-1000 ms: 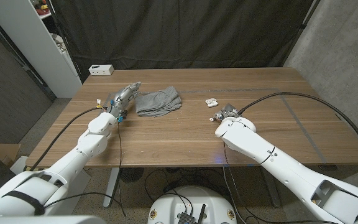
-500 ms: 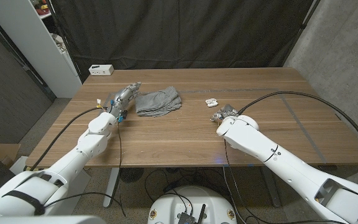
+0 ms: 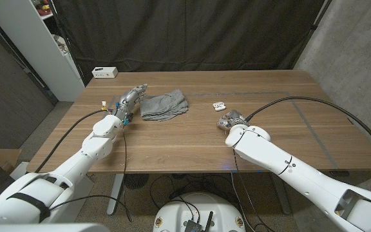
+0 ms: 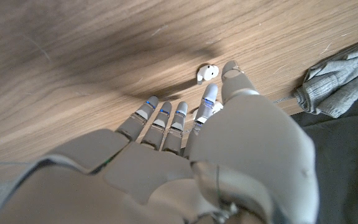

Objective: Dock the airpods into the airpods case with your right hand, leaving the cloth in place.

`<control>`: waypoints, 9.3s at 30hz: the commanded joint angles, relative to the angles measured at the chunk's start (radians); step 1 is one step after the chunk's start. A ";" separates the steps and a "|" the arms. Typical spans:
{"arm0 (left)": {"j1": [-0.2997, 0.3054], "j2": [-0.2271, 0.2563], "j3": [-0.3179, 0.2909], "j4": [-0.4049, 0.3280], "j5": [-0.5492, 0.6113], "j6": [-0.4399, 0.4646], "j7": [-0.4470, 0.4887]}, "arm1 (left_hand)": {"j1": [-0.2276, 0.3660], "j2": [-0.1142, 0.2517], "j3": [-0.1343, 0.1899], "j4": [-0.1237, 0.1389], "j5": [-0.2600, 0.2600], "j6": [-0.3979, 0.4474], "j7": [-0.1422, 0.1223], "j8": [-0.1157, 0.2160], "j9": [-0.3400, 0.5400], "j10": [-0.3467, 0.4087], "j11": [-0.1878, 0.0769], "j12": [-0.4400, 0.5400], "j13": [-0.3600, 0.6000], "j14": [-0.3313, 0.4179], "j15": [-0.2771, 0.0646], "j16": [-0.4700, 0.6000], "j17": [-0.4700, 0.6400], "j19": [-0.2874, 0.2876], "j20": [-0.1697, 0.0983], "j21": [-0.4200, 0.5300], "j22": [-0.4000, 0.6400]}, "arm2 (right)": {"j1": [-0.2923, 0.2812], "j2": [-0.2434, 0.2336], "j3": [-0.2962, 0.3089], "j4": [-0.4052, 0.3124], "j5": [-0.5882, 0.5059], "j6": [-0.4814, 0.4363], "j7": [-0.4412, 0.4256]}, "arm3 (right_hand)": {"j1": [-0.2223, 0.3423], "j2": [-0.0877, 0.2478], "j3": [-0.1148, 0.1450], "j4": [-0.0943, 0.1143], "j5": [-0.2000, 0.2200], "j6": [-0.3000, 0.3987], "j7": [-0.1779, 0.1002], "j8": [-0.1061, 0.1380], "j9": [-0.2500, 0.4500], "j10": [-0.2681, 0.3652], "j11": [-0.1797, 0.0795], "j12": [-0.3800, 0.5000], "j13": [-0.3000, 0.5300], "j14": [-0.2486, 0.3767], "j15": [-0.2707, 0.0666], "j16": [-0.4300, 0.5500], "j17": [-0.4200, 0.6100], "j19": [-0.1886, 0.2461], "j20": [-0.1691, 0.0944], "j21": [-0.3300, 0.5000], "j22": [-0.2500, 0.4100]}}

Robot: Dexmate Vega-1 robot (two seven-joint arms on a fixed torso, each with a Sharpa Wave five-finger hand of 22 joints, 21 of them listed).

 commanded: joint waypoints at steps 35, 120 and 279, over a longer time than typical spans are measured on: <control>0.032 0.014 0.003 -0.073 0.011 0.038 0.050 | -0.008 0.005 0.011 -0.004 0.008 0.003 0.001 0.000 0.004 0.006 -0.002 -0.001 0.007 0.008 -0.003 -0.001 0.002 0.012 0.000 0.000 0.005 | -0.108 0.000 0.030 0.111 -0.121 0.221 -0.059 | 0.081 0.022 0.029 0.011 0.005 0.176 -0.028 0.077 0.018 0.119 -0.074 0.039 0.007 0.117 -0.156 0.058 0.020 0.067 -0.073 0.022 0.006; 0.318 0.060 -0.061 -0.554 0.218 0.135 0.475 | -0.004 0.000 0.008 -0.008 0.009 0.022 -0.069 0.003 0.002 -0.001 -0.014 -0.005 0.005 -0.037 -0.014 -0.004 0.002 -0.027 0.004 -0.011 0.004 | 0.358 -0.159 -0.122 0.376 -0.542 0.484 0.823 | 0.064 0.092 -0.018 0.028 -0.010 0.190 -0.085 0.068 0.021 0.006 -0.137 -0.015 -0.011 -0.069 -0.094 0.000 -0.008 -0.054 -0.026 -0.006 0.000; 0.252 0.060 -0.034 -0.521 0.237 0.103 0.437 | 0.045 0.014 0.022 -0.021 0.010 -0.004 -0.143 -0.002 0.002 0.000 -0.011 0.001 0.010 -0.029 0.009 0.002 0.003 -0.023 0.069 -0.001 0.008 | 0.319 -0.093 0.035 0.524 -0.206 0.654 0.662 | 0.177 0.078 -0.013 0.013 -0.006 -0.036 -0.067 0.017 0.109 0.016 -0.060 0.002 -0.002 0.064 -0.140 0.060 0.024 0.081 -0.001 0.015 0.001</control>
